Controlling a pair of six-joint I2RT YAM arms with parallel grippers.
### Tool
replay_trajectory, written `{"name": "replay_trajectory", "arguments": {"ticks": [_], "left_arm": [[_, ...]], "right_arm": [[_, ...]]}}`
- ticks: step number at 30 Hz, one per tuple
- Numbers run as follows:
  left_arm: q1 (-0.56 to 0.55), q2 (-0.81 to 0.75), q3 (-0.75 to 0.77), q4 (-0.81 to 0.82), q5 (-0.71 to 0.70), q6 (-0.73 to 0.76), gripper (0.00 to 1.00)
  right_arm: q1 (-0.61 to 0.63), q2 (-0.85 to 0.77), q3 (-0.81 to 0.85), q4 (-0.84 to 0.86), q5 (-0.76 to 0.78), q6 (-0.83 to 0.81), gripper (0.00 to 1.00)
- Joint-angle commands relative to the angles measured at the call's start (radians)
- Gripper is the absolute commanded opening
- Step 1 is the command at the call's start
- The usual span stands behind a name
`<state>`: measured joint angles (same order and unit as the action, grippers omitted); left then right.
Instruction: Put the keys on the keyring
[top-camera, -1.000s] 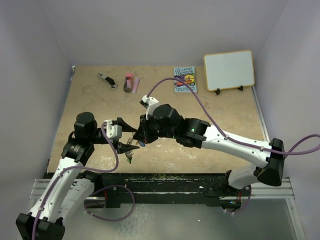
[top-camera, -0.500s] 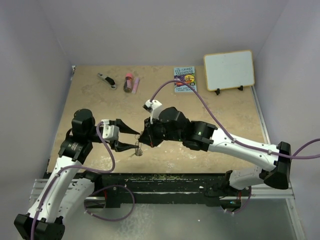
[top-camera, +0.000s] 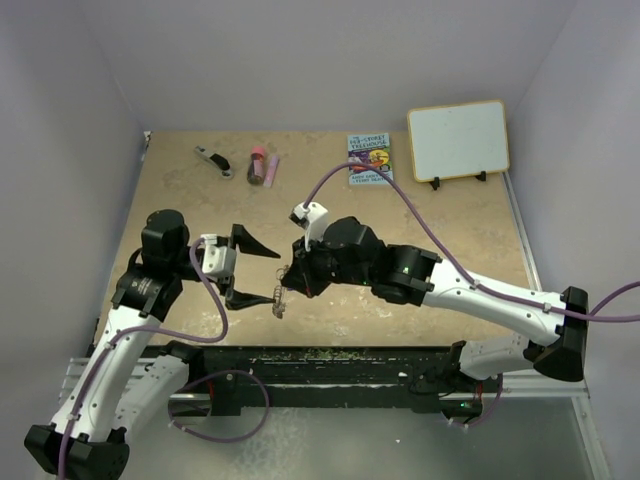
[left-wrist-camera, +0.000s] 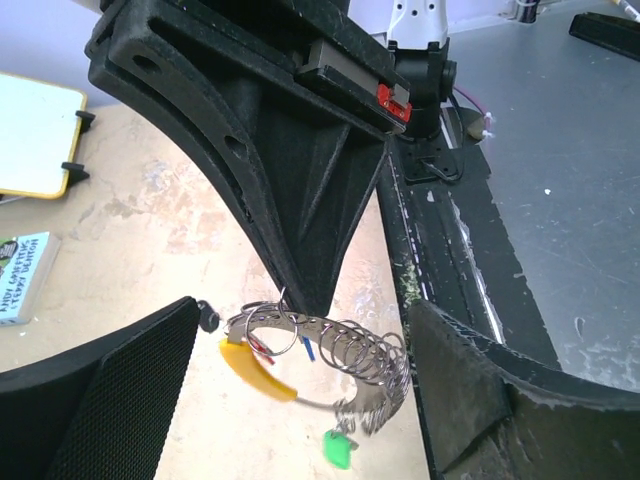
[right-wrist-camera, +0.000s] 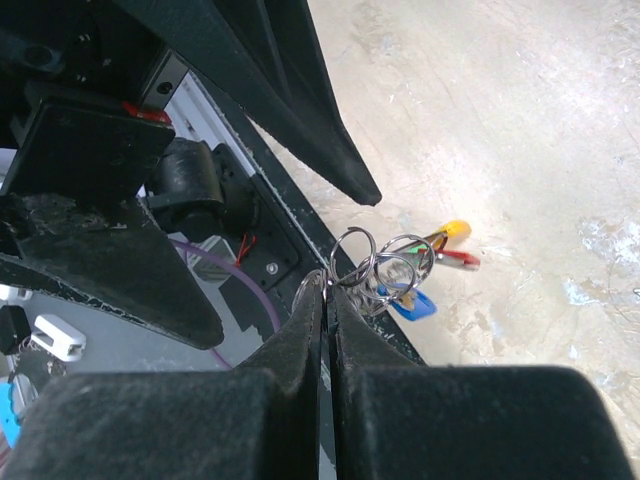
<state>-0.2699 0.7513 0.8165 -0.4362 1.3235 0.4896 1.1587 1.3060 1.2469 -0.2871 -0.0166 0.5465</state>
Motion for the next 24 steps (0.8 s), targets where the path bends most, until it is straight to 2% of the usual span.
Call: {"name": "replay_trajectory", "arguments": {"ticks": [1, 4, 7, 11, 18, 24], "left_arm": [[-0.007, -0.005, 0.031, -0.003, 0.054, 0.014, 0.82], [-0.015, 0.000, 0.024, -0.005, 0.089, -0.017, 0.67], [-0.031, 0.011, 0.021, -0.048, 0.094, -0.007, 0.61], [-0.047, 0.023, 0.041, -0.119, 0.098, 0.042, 0.59], [-0.068, 0.051, 0.049, -0.202, 0.087, 0.109, 0.62], [-0.082, 0.069, 0.058, -0.192, 0.095, 0.098, 0.63]], "right_arm": [[0.014, -0.033, 0.026, 0.033, 0.025, -0.019, 0.00], [0.022, -0.032, 0.034, 0.037, 0.040, -0.013, 0.00], [0.033, -0.019, 0.055, 0.026, 0.057, -0.018, 0.00], [0.045, -0.004, 0.083, 0.009, 0.085, -0.026, 0.00], [0.064, 0.001, 0.107, 0.008, 0.108, -0.030, 0.00], [0.081, 0.011, 0.126, 0.000, 0.124, -0.033, 0.00]]}}
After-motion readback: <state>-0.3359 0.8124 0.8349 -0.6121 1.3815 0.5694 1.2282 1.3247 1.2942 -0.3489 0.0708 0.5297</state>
